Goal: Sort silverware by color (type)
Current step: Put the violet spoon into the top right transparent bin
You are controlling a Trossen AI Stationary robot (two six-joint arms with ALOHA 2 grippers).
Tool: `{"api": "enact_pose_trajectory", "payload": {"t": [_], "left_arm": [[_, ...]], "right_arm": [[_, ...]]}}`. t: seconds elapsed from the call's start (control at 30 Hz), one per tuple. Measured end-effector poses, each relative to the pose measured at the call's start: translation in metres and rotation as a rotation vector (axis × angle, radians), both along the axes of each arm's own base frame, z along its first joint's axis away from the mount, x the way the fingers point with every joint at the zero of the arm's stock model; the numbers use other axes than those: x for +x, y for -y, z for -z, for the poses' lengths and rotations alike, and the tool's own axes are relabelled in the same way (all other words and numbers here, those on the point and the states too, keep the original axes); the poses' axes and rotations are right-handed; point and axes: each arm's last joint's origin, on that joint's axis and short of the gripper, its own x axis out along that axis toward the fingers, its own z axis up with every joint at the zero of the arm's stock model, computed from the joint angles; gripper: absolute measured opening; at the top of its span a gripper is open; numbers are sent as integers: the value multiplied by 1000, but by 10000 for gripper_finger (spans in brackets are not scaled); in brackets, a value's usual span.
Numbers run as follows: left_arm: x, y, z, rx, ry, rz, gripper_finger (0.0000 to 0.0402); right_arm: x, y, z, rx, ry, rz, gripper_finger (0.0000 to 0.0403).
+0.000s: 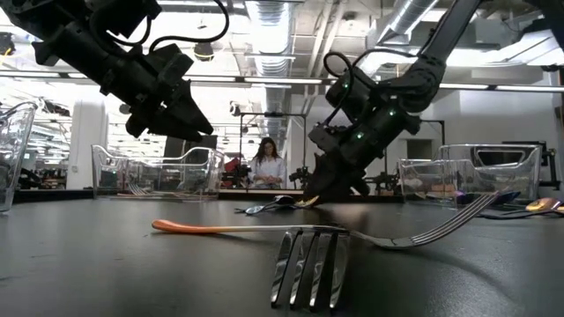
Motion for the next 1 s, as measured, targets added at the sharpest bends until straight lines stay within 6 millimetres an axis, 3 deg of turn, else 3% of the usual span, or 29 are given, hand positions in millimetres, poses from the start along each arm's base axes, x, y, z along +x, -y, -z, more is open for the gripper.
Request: {"api": "enact_pose_trajectory", "payload": {"t": [0.1,0.23,0.33,0.53,0.67,0.83,1.0], "left_arm": [[0,0,0,0,0,0,176],[0,0,0,-1,-1,3,176],[-1,1,1,-1,-11,7,176],[-2,4,3,29,-34,-11,176],[-3,4,2,56,-27,-53,176],[-3,3,1,70,-8,-100,176],[-1,3,-1,71,29,-113,176]], "right_arm": [[1,0,-1,3,19,-14,30],[-1,-5,-24,-74,41,-32,25],[-14,-10,-51,-194,-16,-1,20],[-63,-29,-116,-515,-188,156,14],[-103,-45,-148,-745,-304,324,13],[-144,-57,-166,-955,-438,494,13],[-163,-57,-167,-1032,-518,598,13]]}}
